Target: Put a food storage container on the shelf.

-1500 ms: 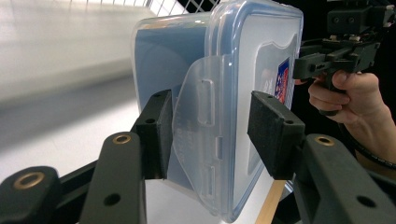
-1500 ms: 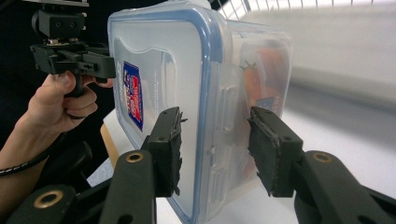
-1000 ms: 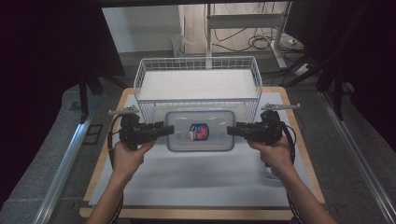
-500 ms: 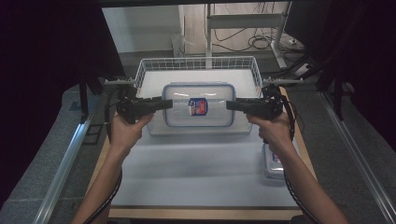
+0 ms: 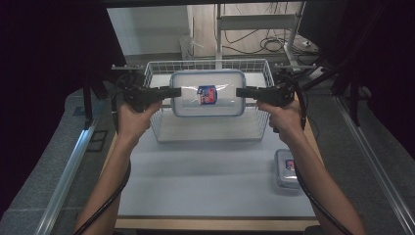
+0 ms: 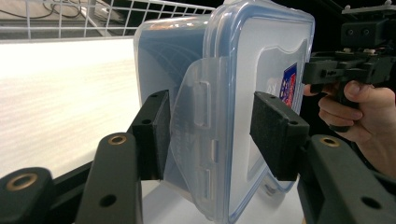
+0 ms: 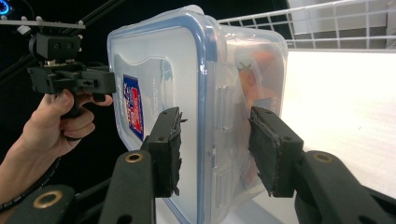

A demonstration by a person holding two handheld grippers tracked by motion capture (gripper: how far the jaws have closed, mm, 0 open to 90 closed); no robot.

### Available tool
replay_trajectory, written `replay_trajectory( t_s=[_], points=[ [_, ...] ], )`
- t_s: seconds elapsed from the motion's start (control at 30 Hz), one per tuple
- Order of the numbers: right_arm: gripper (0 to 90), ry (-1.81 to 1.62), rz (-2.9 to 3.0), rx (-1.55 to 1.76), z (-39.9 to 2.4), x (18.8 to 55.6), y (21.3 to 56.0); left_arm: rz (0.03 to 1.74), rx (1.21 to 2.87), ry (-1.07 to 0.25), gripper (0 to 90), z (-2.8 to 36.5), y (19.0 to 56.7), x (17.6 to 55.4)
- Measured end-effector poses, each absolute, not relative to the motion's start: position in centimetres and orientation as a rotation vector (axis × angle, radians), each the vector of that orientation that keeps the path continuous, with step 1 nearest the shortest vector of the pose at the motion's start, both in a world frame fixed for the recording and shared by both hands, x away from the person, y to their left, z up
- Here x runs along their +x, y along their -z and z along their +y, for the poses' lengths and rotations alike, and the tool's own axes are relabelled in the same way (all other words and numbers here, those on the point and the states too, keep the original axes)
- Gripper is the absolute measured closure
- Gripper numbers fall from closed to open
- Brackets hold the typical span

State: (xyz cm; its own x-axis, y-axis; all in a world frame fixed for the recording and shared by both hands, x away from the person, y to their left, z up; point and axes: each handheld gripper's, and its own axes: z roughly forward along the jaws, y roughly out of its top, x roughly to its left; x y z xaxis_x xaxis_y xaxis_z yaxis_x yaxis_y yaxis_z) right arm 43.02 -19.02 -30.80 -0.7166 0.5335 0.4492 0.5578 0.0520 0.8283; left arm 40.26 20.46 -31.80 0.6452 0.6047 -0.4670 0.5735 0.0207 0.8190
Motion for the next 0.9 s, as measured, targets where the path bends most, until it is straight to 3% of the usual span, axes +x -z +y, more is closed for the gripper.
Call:
replay_trajectory(
  t_s=[0.9],
  points=[
    [52.9,1.755,-2.201,-1.267,-18.2,47.4,30.4,1.066,1.572,0.012,49.1,21.1,31.6,44.1]
  ],
)
